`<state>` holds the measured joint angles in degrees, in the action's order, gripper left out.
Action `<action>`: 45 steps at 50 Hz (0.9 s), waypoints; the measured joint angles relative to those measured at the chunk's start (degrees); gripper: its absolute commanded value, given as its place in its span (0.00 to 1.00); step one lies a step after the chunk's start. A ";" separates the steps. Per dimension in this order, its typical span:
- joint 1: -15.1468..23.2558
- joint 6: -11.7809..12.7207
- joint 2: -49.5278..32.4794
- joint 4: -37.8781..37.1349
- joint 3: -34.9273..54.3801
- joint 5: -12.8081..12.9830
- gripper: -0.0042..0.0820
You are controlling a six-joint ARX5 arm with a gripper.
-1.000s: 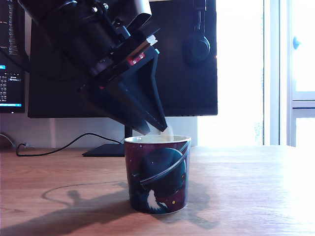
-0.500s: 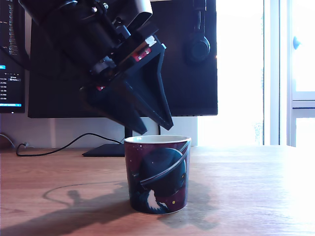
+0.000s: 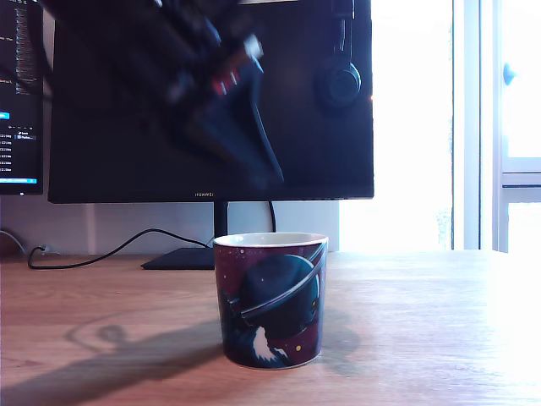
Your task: Pick up the coffee capsules from the table one by one and drop them inside the nearest coffee cup
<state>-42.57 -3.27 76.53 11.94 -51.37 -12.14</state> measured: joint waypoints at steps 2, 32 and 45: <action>1.57 -0.02 -1.62 -0.46 0.63 -0.42 0.03; 24.81 1.40 -19.06 -5.09 17.00 -3.21 0.03; 31.26 5.64 -29.86 -6.78 25.35 -0.35 0.03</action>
<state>-11.31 2.37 46.68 5.17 -26.02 -12.49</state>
